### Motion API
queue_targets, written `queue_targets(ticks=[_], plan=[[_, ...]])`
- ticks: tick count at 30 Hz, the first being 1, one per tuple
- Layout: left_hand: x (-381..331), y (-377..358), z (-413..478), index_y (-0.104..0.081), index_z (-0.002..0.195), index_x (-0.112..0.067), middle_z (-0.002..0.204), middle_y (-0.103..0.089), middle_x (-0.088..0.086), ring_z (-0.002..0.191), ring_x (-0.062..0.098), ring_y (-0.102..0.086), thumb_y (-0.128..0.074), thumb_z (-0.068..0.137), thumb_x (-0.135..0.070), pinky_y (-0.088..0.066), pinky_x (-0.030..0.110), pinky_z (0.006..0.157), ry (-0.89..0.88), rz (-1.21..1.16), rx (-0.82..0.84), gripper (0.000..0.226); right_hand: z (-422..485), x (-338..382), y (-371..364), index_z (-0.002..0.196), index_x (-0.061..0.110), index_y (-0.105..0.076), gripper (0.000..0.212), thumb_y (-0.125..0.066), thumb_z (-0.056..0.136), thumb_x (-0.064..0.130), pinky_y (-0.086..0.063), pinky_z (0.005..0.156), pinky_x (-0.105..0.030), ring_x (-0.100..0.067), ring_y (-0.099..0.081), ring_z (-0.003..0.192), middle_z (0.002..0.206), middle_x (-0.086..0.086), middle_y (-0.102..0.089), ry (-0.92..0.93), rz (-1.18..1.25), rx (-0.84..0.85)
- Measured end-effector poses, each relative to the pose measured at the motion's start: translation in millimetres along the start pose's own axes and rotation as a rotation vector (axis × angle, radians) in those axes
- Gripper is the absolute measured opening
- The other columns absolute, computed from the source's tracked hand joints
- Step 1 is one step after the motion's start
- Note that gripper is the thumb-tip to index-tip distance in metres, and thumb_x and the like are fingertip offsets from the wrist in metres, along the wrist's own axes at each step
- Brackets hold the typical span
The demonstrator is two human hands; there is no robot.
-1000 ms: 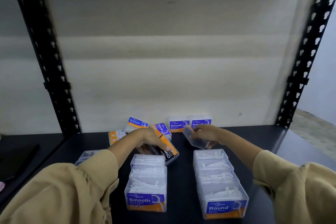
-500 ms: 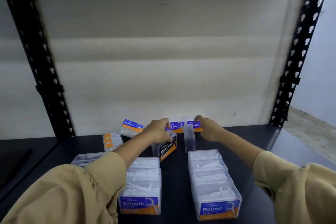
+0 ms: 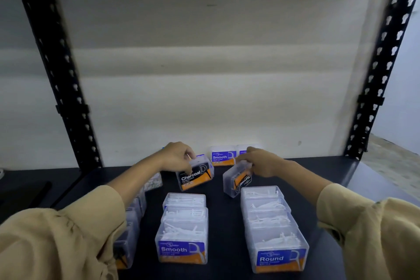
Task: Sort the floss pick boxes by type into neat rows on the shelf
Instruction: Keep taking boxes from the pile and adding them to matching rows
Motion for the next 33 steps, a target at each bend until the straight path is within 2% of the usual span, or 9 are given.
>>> queue_targets(ticks=[5,8,12,16,18,21,24,28,33], plan=[[38.6,52.1,-30.5,-0.066,0.110,-0.019,0.101,-0.067,0.001,0.084,0.005,-0.063,-0.077,0.067,-0.008,-0.043,0.019,0.075,-0.019,-0.029,-0.123,0.046,-1.6,7.3,24.6,0.121,0.016,-0.056,0.039,-0.064,0.083,0.015,-0.033,0.081,-0.025,-0.028,-0.051,0.111,0.117,-0.011,-0.053,-0.028,0.105,-0.128],[66.5,81.8,-60.5,-0.066,0.107,-0.020,0.100,-0.067,0.001,0.072,-0.004,-0.060,-0.077,0.066,-0.006,-0.047,0.025,0.083,0.009,-0.034,-0.150,0.045,-4.9,25.5,46.5,0.118,0.010,-0.058,0.037,-0.066,0.083,0.017,-0.028,0.070,-0.021,-0.026,-0.053,0.100,0.117,-0.013,-0.057,-0.017,0.146,-0.223],[103.1,108.0,-106.0,-0.063,0.104,-0.023,0.100,-0.064,0.001,0.088,0.017,-0.062,-0.076,0.068,-0.004,-0.048,0.026,0.081,0.088,-0.004,-0.169,0.042,-3.7,66.1,67.0,0.109,0.005,-0.061,0.030,-0.068,0.081,0.013,-0.043,0.067,-0.026,-0.028,-0.059,0.073,0.110,-0.011,-0.062,0.022,0.324,-0.267],[135.3,120.8,-146.8,-0.064,0.104,-0.019,0.099,-0.067,0.002,0.084,0.016,-0.061,-0.071,0.069,0.002,-0.045,0.017,0.071,0.155,0.009,-0.195,0.041,6.9,115.4,76.1,0.105,0.006,-0.062,0.027,-0.069,0.080,0.012,-0.051,0.063,-0.026,-0.023,-0.062,0.066,0.108,-0.011,-0.066,0.100,0.394,-0.277],[150.5,123.2,-163.6,-0.065,0.100,-0.022,0.098,-0.068,0.001,0.086,0.018,-0.063,-0.070,0.068,0.001,-0.047,0.021,0.072,0.191,0.037,-0.180,0.039,12.3,138.2,74.4,0.106,0.007,-0.061,0.028,-0.069,0.079,0.011,-0.056,0.063,-0.034,-0.025,-0.065,0.064,0.105,-0.010,-0.064,0.119,0.468,-0.259],[168.6,116.6,-179.5,-0.062,0.095,-0.027,0.098,-0.066,-0.002,0.091,0.018,-0.062,-0.069,0.068,-0.004,-0.048,0.027,0.077,0.255,0.155,-0.102,0.037,16.0,167.2,70.0,0.107,0.007,-0.060,0.029,-0.070,0.080,0.012,-0.056,0.057,-0.032,-0.019,-0.062,0.060,0.102,-0.008,-0.062,0.138,0.532,-0.246],[177.1,93.5,-185.5,-0.062,0.096,-0.028,0.095,-0.063,-0.007,0.084,0.012,-0.058,-0.068,0.067,-0.007,-0.044,0.020,0.068,0.310,0.288,0.044,0.036,16.9,186.2,65.9,0.102,0.006,-0.061,0.025,-0.070,0.079,0.013,-0.056,0.061,-0.037,-0.028,-0.067,0.070,0.101,-0.015,-0.066,0.159,0.590,-0.239],[176.3,61.9,-190.8,-0.062,0.096,-0.024,0.092,-0.063,-0.007,0.077,0.009,-0.056,-0.065,0.067,0.001,-0.045,0.019,0.063,0.310,0.235,0.208,0.039,15.8,197.3,61.6,0.103,0.007,-0.062,0.026,-0.069,0.079,0.015,-0.056,0.065,-0.038,-0.025,-0.064,0.073,0.101,-0.013,-0.064,0.164,0.654,-0.231],[166.4,35.8,-193.4,-0.058,0.099,-0.026,0.094,-0.059,-0.008,0.073,0.006,-0.053,-0.066,0.069,0.001,-0.042,0.016,0.059,0.272,0.270,0.398,0.041,13.4,196.5,55.8,0.099,0.009,-0.061,0.024,-0.071,0.079,0.016,-0.056,0.067,-0.038,-0.020,-0.062,0.065,0.088,-0.004,-0.060,0.141,0.755,-0.215]])
Point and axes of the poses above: each hand's wrist, its own z-axis towards the middle knuckle, its own y-axis out of the back of the hand, x = y × z, the point moved 8 cm from there along z, towards the middle knuckle
